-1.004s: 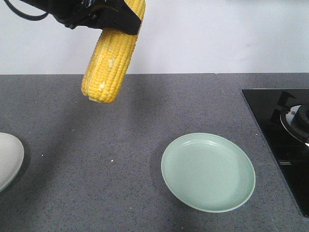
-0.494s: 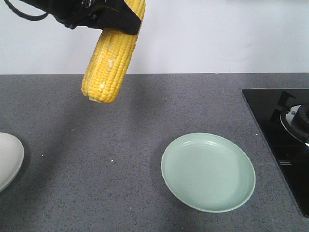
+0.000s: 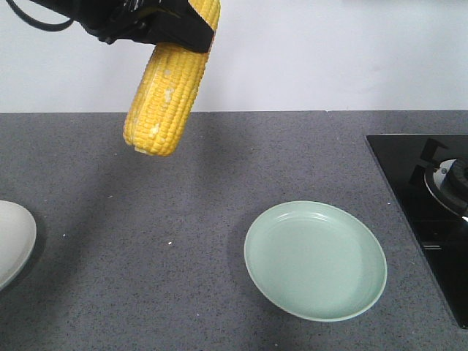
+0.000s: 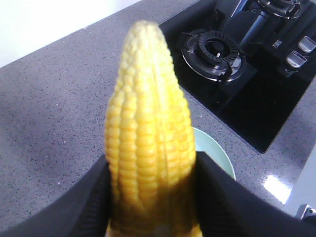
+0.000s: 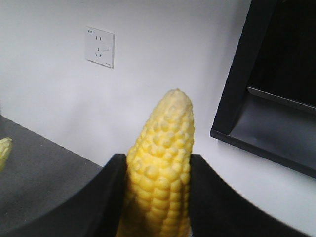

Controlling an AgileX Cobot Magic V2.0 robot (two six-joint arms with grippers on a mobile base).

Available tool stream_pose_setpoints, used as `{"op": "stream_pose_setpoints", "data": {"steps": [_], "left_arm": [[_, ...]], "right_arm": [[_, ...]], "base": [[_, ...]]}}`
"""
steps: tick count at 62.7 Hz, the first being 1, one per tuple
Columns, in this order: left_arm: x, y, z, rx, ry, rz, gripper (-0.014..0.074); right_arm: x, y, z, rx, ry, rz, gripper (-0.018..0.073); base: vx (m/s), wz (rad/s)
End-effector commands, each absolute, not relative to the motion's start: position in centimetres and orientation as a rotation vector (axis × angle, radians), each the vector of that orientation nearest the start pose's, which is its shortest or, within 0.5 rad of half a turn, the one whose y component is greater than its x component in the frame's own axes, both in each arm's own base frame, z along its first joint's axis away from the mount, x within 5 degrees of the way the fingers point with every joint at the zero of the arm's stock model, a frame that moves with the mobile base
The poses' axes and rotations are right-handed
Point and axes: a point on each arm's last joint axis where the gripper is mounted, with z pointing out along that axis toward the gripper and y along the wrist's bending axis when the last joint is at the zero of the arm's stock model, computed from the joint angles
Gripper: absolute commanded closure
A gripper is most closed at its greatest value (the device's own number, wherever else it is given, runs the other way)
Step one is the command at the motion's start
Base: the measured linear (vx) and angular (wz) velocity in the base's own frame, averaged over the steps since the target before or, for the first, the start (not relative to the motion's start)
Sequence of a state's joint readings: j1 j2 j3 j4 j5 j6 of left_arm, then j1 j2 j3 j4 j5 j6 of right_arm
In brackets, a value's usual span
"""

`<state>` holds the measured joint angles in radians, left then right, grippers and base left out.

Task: Distribute corn equally
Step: 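Drive the base along the counter toward the second pair of plates, then lower the right gripper's corn cob onto the pale green plate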

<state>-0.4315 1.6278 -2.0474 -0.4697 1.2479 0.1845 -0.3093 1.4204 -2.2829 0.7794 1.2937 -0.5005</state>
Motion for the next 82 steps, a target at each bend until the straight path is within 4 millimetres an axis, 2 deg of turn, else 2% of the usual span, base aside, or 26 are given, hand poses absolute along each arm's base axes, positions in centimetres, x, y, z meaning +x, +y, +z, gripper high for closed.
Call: {"op": "stream_pose_setpoints", "data": {"steps": [1, 33, 49, 62, 73, 82], "left_arm": [[26.5, -16.8, 51.4, 0.721, 2.052, -0.761, 0.0603], [26.5, -16.8, 51.4, 0.721, 2.052, -0.761, 0.0603], [26.5, -16.8, 51.5, 0.717, 2.047, -0.761, 0.0605], [26.5, -16.8, 51.5, 0.717, 2.047, -0.76, 0.0603], [26.5, -16.8, 51.5, 0.718, 2.048, -0.76, 0.0603], [26.4, -16.8, 51.3, 0.731, 2.067, -0.76, 0.0603]], "right_arm": [[18.8, 0.5, 61.6, -0.464, 1.654, 0.277, 0.0564], [18.8, 0.6, 61.6, -0.462, 1.647, 0.3, 0.0564], [19.4, 1.4, 61.8, -0.371, 1.643, 0.606, 0.0564], [21.6, 2.4, 60.9, -0.41, 1.672, 0.715, 0.0564], [24.8, 5.0, 58.8, -0.499, 1.763, 0.751, 0.0564], [28.1, 7.9, 55.9, -0.559, 1.901, 0.71, 0.0564]], "base": [[0.0, 0.0], [0.0, 0.0], [0.0, 0.0], [0.0, 0.0], [0.0, 0.0], [0.0, 0.0]]}}
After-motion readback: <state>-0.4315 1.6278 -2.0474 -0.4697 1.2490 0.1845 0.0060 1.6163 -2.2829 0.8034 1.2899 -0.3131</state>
